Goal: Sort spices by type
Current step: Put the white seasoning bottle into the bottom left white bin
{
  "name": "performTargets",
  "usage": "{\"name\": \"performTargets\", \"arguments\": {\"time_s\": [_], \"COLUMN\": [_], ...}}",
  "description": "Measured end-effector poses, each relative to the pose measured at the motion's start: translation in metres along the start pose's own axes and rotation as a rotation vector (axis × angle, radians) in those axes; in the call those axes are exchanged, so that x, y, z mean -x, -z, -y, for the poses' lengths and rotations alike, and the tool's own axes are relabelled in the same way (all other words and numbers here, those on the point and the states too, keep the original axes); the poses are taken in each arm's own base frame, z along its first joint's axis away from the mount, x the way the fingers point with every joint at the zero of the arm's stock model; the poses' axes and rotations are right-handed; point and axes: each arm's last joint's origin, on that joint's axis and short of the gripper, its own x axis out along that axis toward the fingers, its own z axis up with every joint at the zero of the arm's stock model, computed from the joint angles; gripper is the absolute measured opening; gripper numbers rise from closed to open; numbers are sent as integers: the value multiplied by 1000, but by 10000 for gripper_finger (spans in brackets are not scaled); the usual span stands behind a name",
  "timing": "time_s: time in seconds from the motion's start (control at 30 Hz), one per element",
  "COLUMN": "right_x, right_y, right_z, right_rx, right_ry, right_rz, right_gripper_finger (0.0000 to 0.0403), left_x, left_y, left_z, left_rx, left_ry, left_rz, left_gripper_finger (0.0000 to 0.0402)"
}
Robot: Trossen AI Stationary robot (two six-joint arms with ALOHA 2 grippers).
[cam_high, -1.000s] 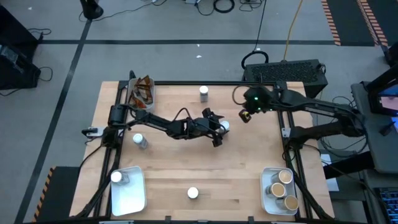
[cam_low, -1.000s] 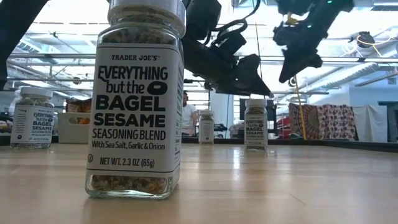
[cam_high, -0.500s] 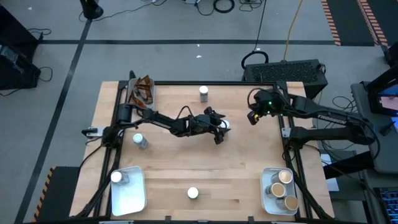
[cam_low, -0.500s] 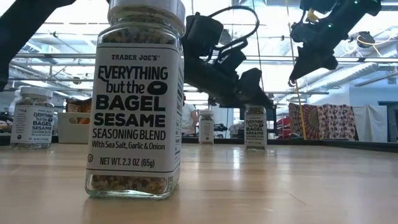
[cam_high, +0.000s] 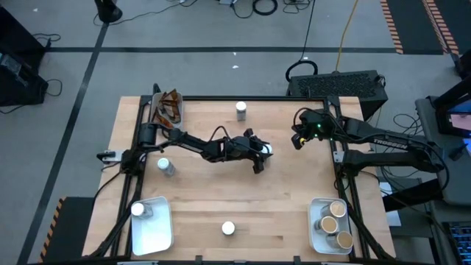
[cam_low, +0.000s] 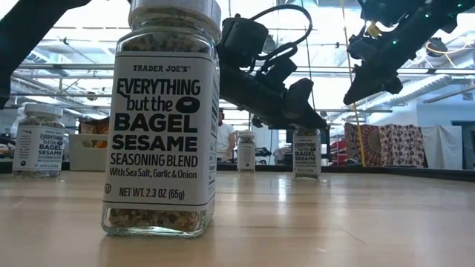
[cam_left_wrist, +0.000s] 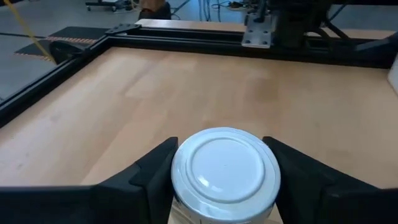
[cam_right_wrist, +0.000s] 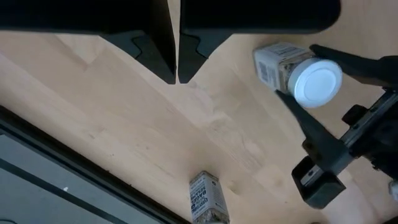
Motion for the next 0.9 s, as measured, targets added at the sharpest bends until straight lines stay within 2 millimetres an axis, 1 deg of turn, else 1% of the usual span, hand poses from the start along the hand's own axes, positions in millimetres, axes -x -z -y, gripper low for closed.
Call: {"name": "performTargets", "arguments": {"time_s": [0.03,0.23,0.33,0.4,0.5,0.6,0.73,0.8,0.9], "right_x": [0,1,2,2,2,2,2,2,2], "right_y": [0,0,0,0,0,0,0,0,0], "right_z": [0,0,0,0,-1,0,0,0,-1], "right_rx": [0,-3,-1,5,10,13,13,13,13], "right_ry": [-1,-5,-7,-9,-9,-8,-8,-8,-8], "right_rz": [-2,5,6,5,5,5,5,5,5], "right_gripper_finger": [0,0,0,0,0,0,0,0,0], "left_x": [0,1,11,24,54,91,150,180,220], "left_y": [0,-1,-13,-30,-65,-94,-129,-137,-140], "left_z": [0,1,1,-1,-3,-5,-6,-7,-5], "left_rx": [-2,-26,-71,-93,-123,-131,-134,-139,-143], "left_ry": [11,28,71,99,166,281,376,398,424], "left_rz": [0,-2,-34,-55,-46,-67,-76,-118,-197], "left_gripper_finger": [211,211,211,211,211,211,211,211,211]}}
